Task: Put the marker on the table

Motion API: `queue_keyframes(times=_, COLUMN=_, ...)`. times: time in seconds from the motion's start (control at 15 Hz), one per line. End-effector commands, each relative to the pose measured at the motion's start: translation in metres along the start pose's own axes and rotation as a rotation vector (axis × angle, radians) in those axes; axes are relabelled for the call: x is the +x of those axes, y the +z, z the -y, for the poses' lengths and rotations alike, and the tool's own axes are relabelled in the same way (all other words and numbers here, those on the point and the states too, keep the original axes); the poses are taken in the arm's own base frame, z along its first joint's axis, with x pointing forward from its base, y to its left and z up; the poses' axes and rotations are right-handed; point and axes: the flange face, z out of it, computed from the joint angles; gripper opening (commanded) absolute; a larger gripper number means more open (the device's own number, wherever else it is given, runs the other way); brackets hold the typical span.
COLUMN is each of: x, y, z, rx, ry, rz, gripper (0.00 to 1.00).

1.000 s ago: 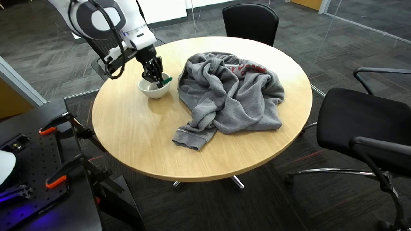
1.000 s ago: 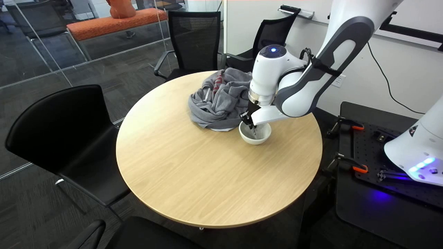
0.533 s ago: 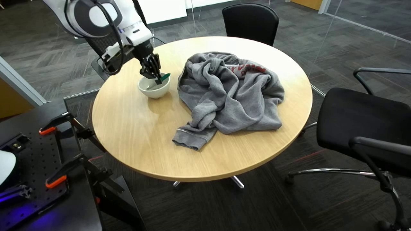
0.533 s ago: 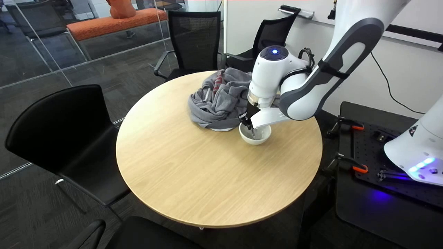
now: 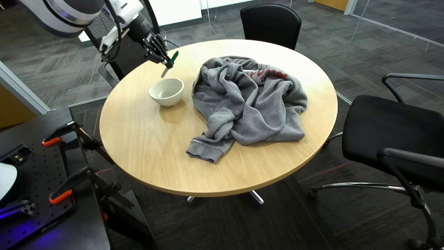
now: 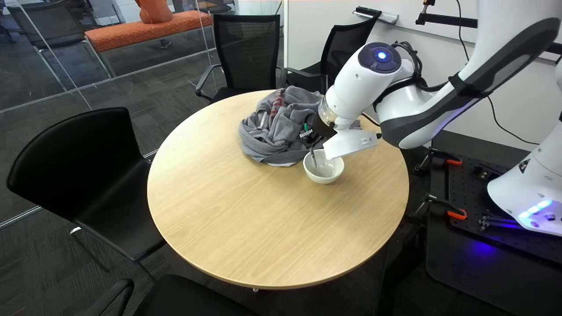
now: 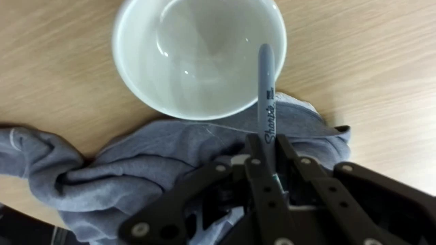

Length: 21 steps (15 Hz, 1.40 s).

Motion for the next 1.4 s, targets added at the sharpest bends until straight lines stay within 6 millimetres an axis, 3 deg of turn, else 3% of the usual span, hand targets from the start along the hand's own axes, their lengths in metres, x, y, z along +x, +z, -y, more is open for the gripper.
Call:
queue_keyframes(times=0.0, x=-0.010, y=-0.029, z=0.013, rx=0.106, ry=-0.100, rz=-0.057, gripper=0.04)
queue_keyframes(times=0.8, x=-0.040, y=-0.067, z=0.064, rx=0.285, ry=-0.471, rz=0.119, gripper=0.04)
queue_keyframes(times=1.0, x=-0.045, y=-0.056, z=0.076, rx=0.256, ry=-0.532, rz=0.228, gripper=0.04)
queue_keyframes(times=1.33, x=-0.033, y=-0.015, z=0.087, rx=0.168, ry=-0.582, rz=0.352, gripper=0.04)
